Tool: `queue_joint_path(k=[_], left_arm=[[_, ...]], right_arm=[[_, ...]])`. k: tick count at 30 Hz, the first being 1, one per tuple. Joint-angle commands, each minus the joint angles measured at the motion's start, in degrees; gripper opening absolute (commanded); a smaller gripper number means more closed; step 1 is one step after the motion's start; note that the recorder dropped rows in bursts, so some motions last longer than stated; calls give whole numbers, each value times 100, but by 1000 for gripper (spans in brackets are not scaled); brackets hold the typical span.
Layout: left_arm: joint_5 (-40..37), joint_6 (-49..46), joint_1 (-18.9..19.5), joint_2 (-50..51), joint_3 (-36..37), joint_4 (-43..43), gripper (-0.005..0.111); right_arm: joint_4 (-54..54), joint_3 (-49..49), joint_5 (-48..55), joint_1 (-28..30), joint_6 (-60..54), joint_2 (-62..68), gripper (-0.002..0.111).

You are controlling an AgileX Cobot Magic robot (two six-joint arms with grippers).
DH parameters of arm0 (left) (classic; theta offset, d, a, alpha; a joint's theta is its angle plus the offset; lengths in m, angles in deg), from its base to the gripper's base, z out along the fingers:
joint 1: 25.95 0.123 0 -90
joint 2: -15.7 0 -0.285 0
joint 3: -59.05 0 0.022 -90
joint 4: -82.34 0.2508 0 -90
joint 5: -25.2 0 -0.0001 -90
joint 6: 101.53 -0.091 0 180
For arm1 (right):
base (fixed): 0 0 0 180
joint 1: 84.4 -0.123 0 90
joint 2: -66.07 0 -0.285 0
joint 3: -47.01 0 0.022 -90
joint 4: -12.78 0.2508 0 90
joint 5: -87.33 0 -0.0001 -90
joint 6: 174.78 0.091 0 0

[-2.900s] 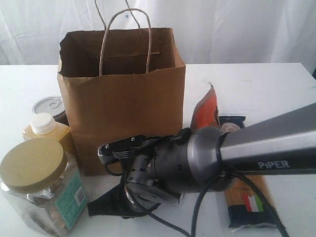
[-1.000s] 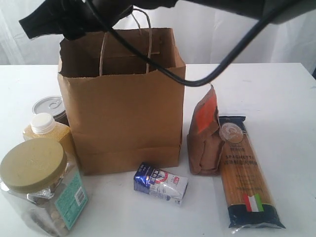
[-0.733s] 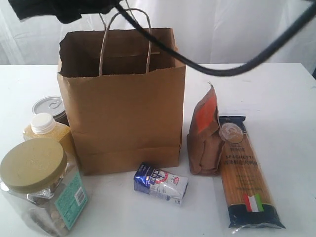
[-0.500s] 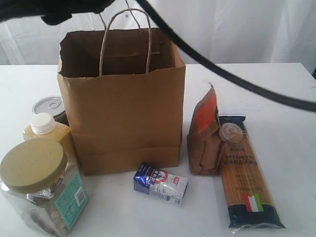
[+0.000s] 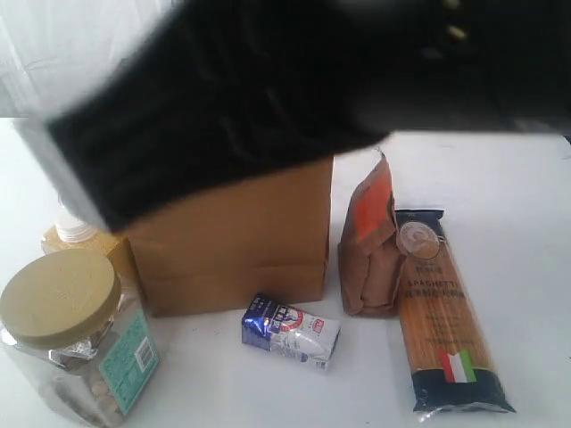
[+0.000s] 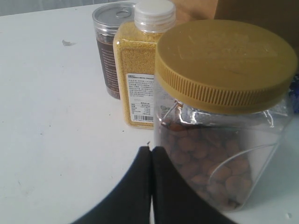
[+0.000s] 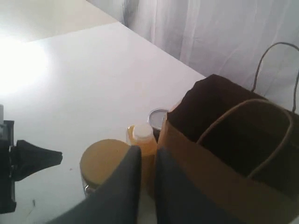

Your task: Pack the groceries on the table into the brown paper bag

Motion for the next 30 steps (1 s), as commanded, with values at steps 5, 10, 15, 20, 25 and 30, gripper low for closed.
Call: queue_joint_path(k=[5,10,15,20,25,30], left_arm=[[6,45,25,-31,16,-33,0],[6,45,25,-31,16,-33,0],[6,45,25,-31,16,-33,0],[6,45,25,-31,16,-33,0],[6,45,25,-31,16,-33,0],[6,45,25,-31,16,-33,0]], right_arm=[[-198,1728,-164,-389,711,-1266,0],[-213,2398,-728,-414,801,-1815,0],[-125,2588,-834,-414,801,-2125,0],[-29,2588,-844,-414,801,-2250,0],[-29,2588,-844,-414,801,-2250,0],[-74,2588,-785,-414,775,-2249,0]])
